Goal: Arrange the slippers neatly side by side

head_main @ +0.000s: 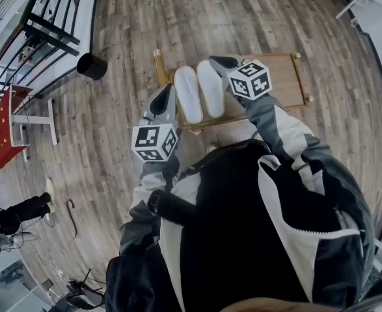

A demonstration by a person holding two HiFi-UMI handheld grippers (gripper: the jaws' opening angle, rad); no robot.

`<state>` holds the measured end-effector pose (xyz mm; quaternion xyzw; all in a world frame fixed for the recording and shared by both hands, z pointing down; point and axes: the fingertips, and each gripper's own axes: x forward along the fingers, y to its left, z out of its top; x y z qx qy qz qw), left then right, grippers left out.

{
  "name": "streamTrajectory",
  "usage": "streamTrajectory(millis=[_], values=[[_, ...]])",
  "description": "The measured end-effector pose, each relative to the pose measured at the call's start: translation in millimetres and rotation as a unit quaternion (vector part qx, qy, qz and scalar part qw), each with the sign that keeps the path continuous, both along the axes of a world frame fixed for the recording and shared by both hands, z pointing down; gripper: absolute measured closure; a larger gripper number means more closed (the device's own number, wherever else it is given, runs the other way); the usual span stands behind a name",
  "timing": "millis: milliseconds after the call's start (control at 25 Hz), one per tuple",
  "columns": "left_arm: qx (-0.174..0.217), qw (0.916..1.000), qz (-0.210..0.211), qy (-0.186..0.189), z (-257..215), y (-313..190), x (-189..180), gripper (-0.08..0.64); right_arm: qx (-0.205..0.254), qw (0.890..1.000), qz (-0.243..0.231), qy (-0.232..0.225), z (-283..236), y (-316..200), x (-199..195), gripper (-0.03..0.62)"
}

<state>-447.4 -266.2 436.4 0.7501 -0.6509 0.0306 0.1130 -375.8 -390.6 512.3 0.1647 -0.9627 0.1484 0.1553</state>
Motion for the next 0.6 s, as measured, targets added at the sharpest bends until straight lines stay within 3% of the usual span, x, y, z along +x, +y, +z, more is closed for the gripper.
streamTrajectory(millis=[160, 280, 440, 600], values=[[0.041, 0.9988, 0.025, -0.006, -37, -36, 7, 0.547, 0.106, 0.992, 0.012, -0.065, -107, 14, 16, 0.588], [0.061, 0.9974, 0.036, -0.013, -54, -51, 18, 0.547, 0.149, 0.985, 0.021, -0.082, -149, 30, 28, 0.588], [0.07, 0.9959, 0.049, -0.027, -61, -58, 36, 0.548, 0.158, 0.983, 0.029, -0.093, -161, 46, 36, 0.589], [0.066, 0.9954, 0.061, -0.031, -59, -62, 49, 0.548, 0.131, 0.988, 0.036, -0.074, -141, 45, 39, 0.591]])
